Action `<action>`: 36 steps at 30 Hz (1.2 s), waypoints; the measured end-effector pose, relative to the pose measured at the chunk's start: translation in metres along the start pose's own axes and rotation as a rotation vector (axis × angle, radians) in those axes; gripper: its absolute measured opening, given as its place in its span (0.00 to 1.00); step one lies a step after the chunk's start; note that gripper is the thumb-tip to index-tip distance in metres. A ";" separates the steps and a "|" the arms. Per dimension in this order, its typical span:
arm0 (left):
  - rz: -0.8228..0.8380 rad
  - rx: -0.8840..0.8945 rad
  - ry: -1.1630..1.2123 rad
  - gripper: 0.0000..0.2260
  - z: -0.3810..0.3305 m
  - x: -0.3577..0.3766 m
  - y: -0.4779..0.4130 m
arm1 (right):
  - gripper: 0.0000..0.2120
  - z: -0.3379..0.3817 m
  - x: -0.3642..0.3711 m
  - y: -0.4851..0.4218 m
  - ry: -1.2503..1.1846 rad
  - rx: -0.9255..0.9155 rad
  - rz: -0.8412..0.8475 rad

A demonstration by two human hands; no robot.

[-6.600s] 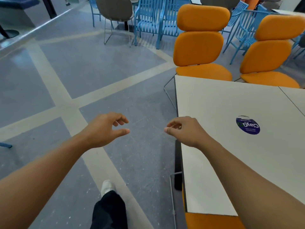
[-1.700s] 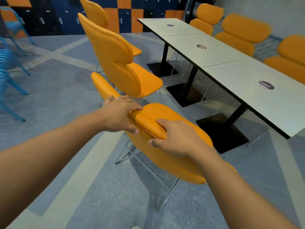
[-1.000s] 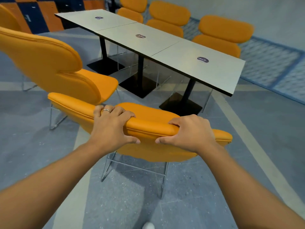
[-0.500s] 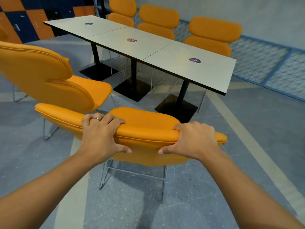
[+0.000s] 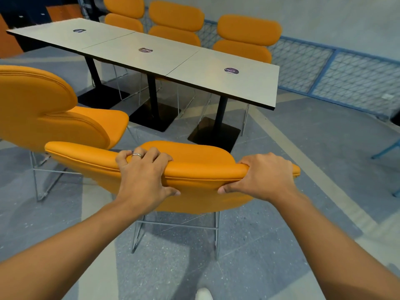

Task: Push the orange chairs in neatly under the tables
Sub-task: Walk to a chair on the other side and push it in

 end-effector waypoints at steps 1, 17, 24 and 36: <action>-0.001 0.010 0.000 0.32 0.001 0.000 0.001 | 0.42 0.000 0.000 0.003 0.000 0.008 -0.008; -0.017 0.104 0.018 0.33 0.059 0.011 -0.037 | 0.47 0.040 0.002 -0.022 0.007 0.065 -0.070; -0.014 0.121 0.046 0.32 0.068 0.027 -0.076 | 0.49 0.035 0.002 -0.061 -0.053 0.090 -0.075; -0.016 0.149 0.060 0.34 0.089 0.063 -0.163 | 0.42 0.028 -0.003 -0.145 -0.016 0.119 -0.116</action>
Point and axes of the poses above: each hand's wrist, its own y-axis away from the middle knuckle, its own x-axis out of the palm, z = x × y, the point moved 6 cm from there along -y, towards the middle knuckle, and after that the axes turned 10 degrees about x, right-handed, at the moved point
